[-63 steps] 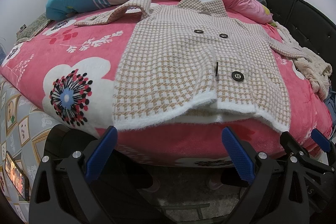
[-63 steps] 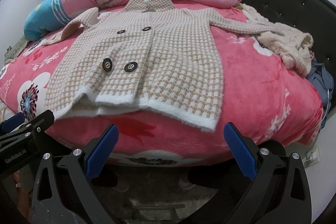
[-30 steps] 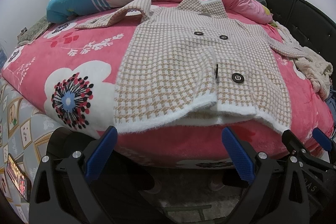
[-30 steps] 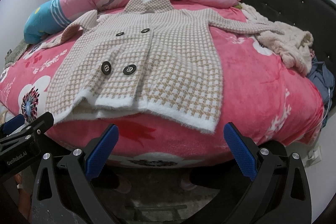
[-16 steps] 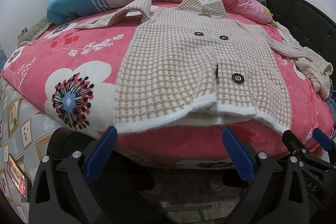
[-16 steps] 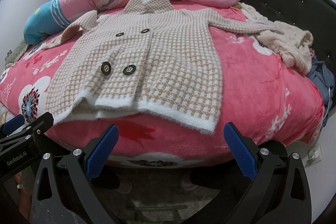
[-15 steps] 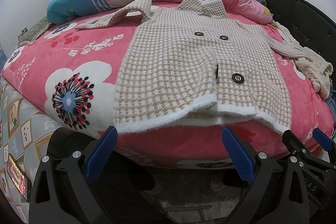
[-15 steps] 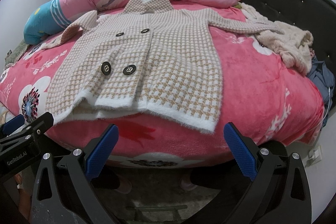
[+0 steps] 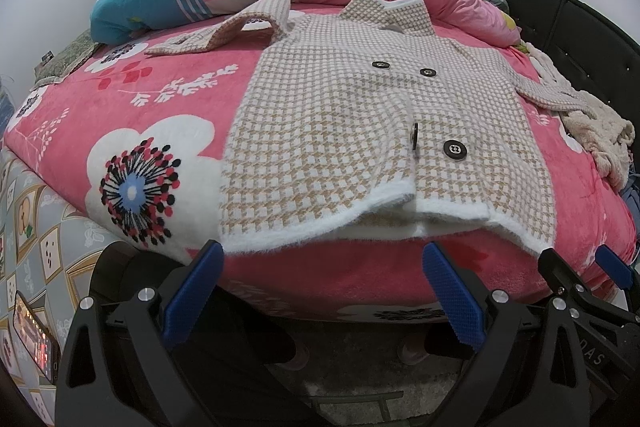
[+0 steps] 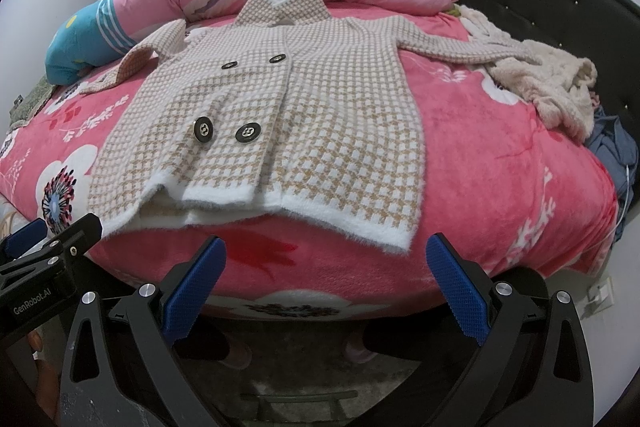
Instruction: Fold large clothes
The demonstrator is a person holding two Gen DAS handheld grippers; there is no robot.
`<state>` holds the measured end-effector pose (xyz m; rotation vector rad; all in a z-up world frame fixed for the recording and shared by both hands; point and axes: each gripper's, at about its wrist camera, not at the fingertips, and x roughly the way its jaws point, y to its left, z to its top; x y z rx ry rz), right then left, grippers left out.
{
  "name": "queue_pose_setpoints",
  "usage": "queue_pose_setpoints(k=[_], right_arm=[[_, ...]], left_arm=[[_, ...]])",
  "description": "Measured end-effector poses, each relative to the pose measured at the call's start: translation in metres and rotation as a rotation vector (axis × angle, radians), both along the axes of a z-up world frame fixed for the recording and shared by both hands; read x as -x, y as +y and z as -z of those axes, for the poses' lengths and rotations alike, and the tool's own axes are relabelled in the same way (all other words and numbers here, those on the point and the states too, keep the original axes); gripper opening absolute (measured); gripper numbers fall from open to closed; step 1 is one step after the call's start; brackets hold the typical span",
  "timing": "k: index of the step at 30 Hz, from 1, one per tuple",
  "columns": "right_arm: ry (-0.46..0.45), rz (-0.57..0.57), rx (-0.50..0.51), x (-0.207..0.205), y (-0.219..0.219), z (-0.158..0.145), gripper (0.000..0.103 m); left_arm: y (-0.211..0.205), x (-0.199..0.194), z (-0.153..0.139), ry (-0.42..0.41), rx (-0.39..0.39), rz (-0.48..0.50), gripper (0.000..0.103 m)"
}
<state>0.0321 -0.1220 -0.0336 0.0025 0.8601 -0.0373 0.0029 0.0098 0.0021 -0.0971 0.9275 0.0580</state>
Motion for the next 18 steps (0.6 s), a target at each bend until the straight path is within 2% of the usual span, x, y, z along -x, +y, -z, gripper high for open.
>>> queue_pose_setpoints(k=[10,18], right_arm=[[-0.001,0.0,-0.002,0.0,-0.001,0.001,0.096],[0.009,0.007,-0.004,-0.008,0.0,0.004,0.096]], left_arm=[[0.012,-0.008,-0.003,0.002,-0.003,-0.005,0.098],[0.005,-0.011,0.002,0.008,-0.008,-0.01,0.098]])
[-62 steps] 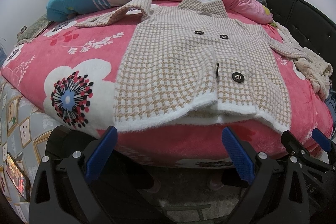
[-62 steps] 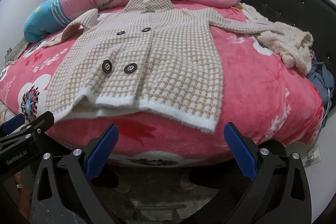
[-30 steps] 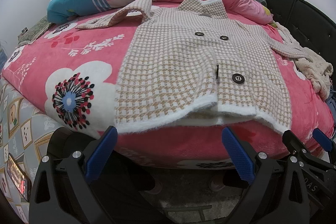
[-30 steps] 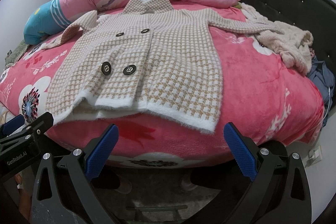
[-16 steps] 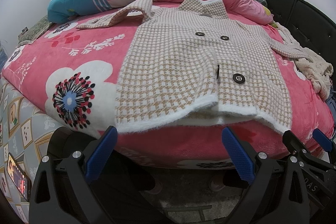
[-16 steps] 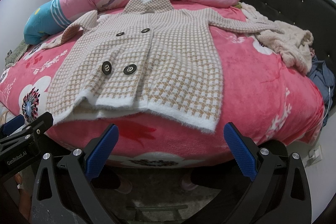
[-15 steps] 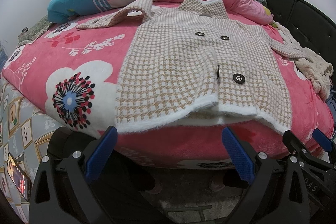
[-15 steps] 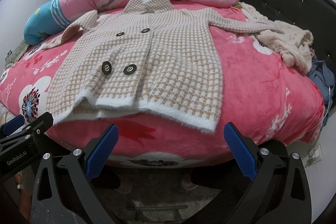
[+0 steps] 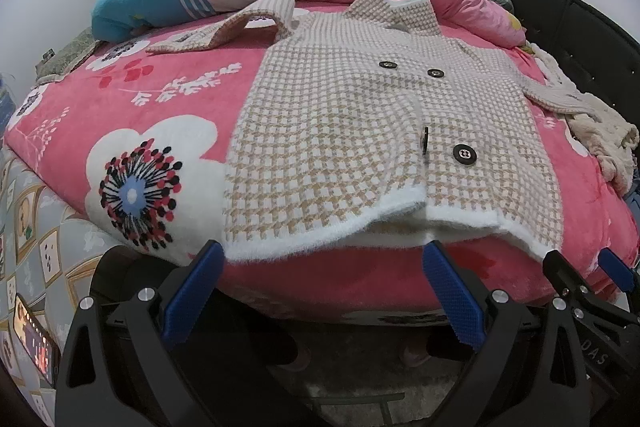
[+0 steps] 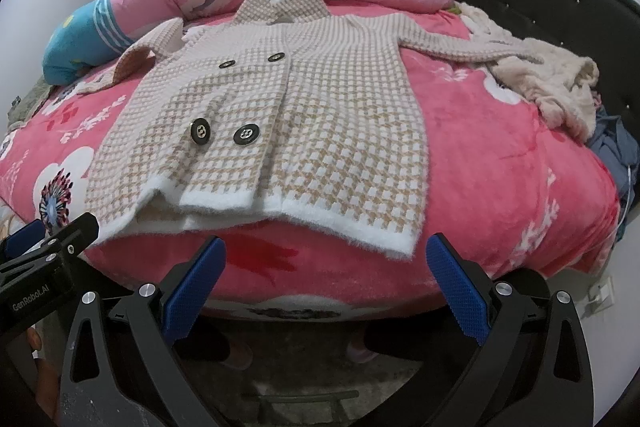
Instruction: Fold large clothes
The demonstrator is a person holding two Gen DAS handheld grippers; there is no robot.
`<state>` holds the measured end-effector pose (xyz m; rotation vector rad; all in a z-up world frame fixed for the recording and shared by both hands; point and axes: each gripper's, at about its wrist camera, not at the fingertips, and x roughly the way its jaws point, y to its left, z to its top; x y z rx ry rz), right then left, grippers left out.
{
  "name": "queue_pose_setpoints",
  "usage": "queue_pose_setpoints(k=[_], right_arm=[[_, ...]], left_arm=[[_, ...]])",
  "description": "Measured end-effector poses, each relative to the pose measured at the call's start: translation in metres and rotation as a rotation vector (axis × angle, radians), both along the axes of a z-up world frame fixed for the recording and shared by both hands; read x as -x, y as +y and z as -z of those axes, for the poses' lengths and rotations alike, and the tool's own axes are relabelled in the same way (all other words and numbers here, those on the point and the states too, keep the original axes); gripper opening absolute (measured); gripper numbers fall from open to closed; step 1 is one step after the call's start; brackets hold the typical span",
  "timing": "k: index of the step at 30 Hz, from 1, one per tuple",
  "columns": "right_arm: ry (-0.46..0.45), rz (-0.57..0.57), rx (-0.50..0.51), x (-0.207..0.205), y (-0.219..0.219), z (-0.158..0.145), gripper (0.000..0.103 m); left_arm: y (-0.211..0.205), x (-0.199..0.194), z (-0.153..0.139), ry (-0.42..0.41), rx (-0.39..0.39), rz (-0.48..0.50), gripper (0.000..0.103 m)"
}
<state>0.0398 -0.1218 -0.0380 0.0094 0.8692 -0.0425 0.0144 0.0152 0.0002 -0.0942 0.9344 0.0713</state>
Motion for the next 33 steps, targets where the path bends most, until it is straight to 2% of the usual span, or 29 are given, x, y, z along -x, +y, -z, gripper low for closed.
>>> queue_pose_setpoints(k=[8,14,22,27,33], right_arm=[[0.013,0.005,-0.005,-0.015,-0.002,0.002,0.096],[-0.005,0.008,-0.002,-0.037,-0.012,-0.002,0.096],[0.02,0.016,-0.012,-0.097,-0.037,0.008,0.096],[0.057,0.015,-0.024,-0.127,-0.049,0.025,0.096],[0.121,0.018,-0.042,-0.146,-0.061,0.056,0.096]], left_arm=[[0.002,-0.016,0.006,0.014,-0.004,-0.01,0.098],[0.008,-0.04,0.004,-0.008,-0.024,-0.027,0.098],[0.013,-0.106,0.011,-0.015,-0.104,-0.011,0.098],[0.017,-0.141,0.029,0.013,-0.121,-0.023,0.098],[0.022,-0.162,0.066,0.112,-0.143,-0.025,0.098]])
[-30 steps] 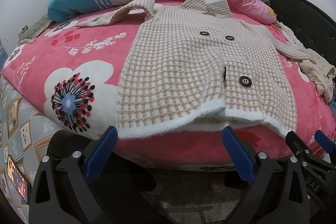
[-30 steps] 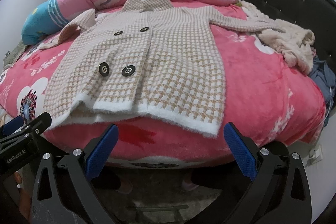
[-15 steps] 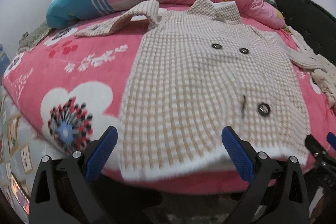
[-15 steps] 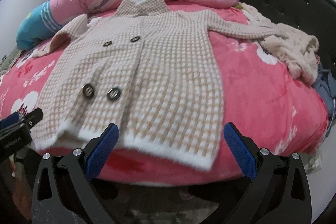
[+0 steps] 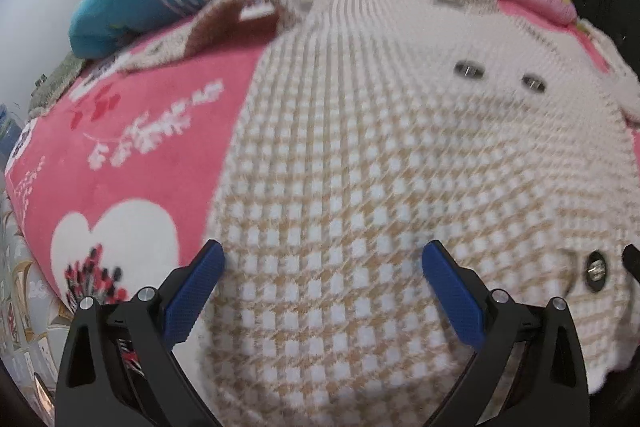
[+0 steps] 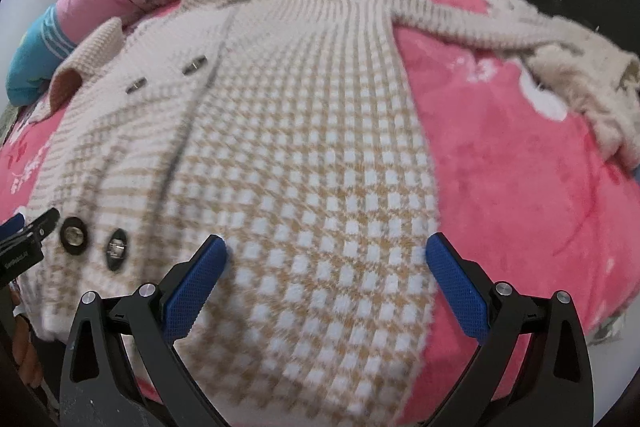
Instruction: Fold large clothes
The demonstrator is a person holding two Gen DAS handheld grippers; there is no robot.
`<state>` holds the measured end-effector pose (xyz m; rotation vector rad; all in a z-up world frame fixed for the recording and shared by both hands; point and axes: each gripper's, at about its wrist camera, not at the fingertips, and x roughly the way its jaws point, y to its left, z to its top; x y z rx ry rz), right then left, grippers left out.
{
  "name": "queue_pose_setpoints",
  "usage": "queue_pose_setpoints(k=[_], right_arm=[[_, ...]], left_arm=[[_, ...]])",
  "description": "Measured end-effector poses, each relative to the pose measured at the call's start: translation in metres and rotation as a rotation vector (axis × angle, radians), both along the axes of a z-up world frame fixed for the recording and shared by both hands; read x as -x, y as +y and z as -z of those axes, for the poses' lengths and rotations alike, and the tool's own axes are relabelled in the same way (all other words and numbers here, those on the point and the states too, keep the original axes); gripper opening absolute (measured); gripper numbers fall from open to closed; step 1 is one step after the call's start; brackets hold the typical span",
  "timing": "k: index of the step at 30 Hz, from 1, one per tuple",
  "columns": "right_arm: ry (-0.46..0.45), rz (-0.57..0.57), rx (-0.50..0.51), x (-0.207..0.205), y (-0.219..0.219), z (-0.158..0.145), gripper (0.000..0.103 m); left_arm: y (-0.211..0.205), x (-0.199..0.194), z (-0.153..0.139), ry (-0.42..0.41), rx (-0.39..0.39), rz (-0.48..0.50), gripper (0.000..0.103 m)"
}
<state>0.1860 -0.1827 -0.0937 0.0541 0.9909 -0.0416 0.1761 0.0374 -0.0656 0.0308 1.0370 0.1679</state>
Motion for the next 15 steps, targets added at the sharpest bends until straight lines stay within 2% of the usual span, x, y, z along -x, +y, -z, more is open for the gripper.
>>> queue_pose_setpoints(k=[6,11,15], right_arm=[[-0.008,-0.032,0.031,0.0027,0.0013,0.0071,0.096],[0.024,-0.029,-0.023,0.0006,-0.0051,0.0098,0.097],[0.025,-0.037,-0.021,-0.0006,-0.0054,0.0101,0.097]], left_arm=[[0.0004,0.0006,0.0047,0.008,0.011,0.008,0.098],[0.005,-0.0041,0.0073,0.011,0.041,0.018,0.098],[0.0045,-0.005,0.0071,0.019,0.038,0.016,0.098]])
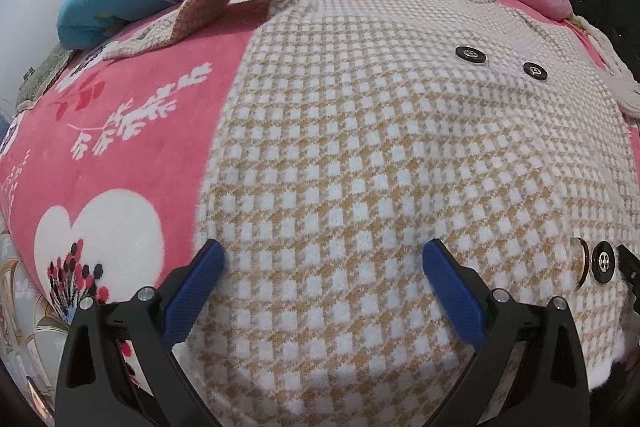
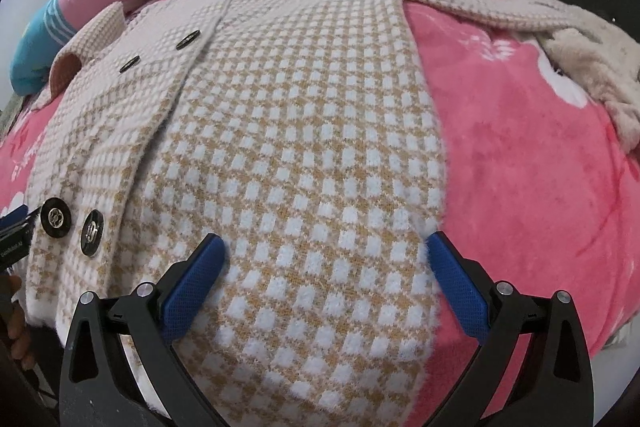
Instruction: Fold large clothes
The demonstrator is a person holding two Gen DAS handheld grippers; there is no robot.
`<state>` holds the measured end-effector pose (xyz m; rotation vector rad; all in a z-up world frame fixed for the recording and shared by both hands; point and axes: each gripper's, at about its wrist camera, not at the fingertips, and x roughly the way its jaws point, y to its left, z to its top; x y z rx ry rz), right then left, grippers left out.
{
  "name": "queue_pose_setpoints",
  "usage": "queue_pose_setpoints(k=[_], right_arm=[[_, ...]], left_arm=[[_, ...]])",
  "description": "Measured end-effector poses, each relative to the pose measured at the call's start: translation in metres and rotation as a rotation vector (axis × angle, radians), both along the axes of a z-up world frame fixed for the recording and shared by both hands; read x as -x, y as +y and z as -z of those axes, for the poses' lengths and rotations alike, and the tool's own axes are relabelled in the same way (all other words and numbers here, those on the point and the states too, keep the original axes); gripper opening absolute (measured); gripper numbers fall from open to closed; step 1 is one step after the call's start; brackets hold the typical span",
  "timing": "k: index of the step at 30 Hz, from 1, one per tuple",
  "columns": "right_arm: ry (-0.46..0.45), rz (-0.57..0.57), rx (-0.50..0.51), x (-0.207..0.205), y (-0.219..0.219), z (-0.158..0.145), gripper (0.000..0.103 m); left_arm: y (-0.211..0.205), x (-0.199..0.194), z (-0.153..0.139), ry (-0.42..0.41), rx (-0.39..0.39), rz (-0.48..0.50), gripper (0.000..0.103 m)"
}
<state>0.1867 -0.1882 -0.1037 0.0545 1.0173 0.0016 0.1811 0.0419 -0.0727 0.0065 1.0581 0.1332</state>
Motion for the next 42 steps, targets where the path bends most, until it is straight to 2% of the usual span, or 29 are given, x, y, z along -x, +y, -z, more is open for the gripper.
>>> queue_pose_setpoints(k=[3,9,11,14,20,26,30,32,35,37,42], right_arm=[[0.004,-0.008,-0.004,0.0,-0.002,0.0,0.097],[0.006,-0.034,-0.03,-0.006,-0.006,0.0,0.097],[-0.009,-0.035,-0.063,-0.003,-0.012,0.003,0.097],[-0.026,-0.051,-0.123,0.001,-0.022,0.007,0.097],[-0.017,-0.095,-0.166,-0.002,-0.034,-0.001,0.096],[-0.047,-0.04,-0.269,0.017,-0.07,-0.016,0.096],[-0.046,-0.042,-0.327,0.037,-0.081,-0.013,0.096],[-0.031,-0.054,-0.357,0.039,-0.082,-0.007,0.091],[-0.028,-0.071,-0.36,0.045,-0.079,-0.01,0.088],[-0.026,-0.092,-0.368,0.045,-0.073,-0.012,0.083],[0.002,-0.095,-0.441,0.014,-0.072,-0.004,0.068]], left_arm=[[0.0,-0.002,0.0,0.002,-0.006,0.002,0.098],[-0.004,0.007,0.002,-0.046,-0.033,0.021,0.098],[-0.006,0.009,0.004,-0.056,-0.049,0.03,0.098],[-0.005,0.01,0.003,-0.066,-0.043,0.042,0.098],[0.002,0.025,-0.009,-0.128,-0.007,0.057,0.098],[0.033,0.07,-0.03,-0.263,0.07,0.055,0.098],[0.056,0.089,-0.022,-0.276,0.133,0.06,0.098],[0.064,0.096,-0.014,-0.268,0.158,0.067,0.098],[0.073,0.098,-0.008,-0.259,0.218,0.066,0.095],[0.077,0.095,-0.008,-0.268,0.267,0.066,0.091],[0.074,0.068,-0.006,-0.264,0.337,0.075,0.078]])
